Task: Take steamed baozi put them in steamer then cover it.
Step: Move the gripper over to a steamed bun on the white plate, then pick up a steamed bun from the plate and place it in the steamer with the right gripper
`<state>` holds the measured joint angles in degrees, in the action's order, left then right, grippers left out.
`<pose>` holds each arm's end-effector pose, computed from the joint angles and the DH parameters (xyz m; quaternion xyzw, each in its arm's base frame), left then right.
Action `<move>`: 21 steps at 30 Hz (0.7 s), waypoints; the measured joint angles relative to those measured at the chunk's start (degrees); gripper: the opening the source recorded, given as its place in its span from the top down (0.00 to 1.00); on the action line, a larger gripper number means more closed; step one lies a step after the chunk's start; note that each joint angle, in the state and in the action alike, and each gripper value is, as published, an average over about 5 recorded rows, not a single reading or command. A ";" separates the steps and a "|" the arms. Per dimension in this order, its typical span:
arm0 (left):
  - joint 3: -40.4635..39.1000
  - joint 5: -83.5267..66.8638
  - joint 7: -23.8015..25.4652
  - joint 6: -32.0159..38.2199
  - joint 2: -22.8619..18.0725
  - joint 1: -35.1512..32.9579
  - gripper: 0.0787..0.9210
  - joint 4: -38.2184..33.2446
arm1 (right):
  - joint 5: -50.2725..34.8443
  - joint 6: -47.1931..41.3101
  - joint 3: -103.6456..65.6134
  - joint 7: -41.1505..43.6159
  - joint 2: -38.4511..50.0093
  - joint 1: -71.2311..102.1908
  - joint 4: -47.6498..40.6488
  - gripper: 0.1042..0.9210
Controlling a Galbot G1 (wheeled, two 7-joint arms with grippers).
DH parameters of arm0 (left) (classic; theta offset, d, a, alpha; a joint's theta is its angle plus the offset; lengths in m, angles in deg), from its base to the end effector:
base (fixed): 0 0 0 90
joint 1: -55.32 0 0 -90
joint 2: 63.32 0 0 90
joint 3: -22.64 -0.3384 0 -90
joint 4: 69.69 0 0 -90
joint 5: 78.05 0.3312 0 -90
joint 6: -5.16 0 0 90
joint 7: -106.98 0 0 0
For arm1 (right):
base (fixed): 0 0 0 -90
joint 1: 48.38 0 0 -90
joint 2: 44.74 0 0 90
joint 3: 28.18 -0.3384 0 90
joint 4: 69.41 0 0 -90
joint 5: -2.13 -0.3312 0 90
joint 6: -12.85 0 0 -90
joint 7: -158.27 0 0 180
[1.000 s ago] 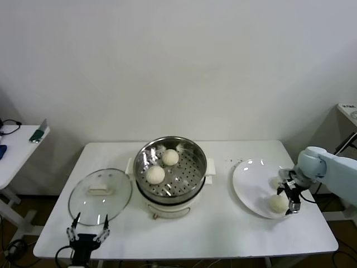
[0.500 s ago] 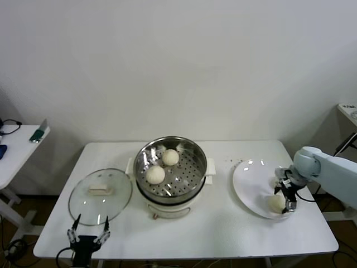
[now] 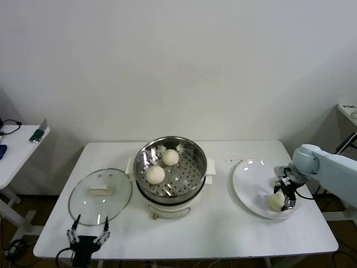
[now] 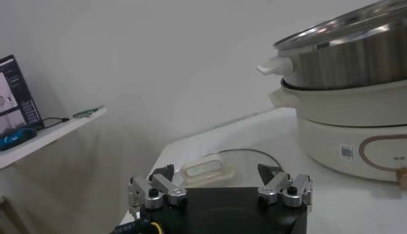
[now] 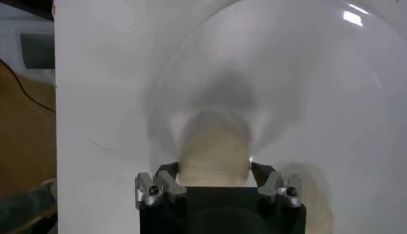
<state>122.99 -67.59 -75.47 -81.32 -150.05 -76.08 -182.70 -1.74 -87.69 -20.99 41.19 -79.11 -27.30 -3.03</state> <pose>0.0891 0.0666 -0.3524 0.0625 -0.9759 -0.1655 0.1280 0.4664 -0.2189 -0.2205 0.5022 -0.4957 0.4985 0.5035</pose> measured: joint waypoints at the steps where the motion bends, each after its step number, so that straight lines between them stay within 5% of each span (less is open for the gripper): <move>1: 0.00 0.00 0.00 0.00 -0.01 0.00 0.12 0.00 | 0.01 0.06 0.02 0.02 0.03 -0.01 -0.01 0.22; 21: -0.19 0.24 -0.02 0.00 -0.29 0.00 0.12 -0.22 | -0.01 7.17 4.07 2.15 -2.78 -8.44 2.46 0.24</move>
<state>122.80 -67.35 -75.49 -81.32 -150.34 -76.08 -182.92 -1.75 -80.53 -16.92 43.33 -81.89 -35.74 -0.57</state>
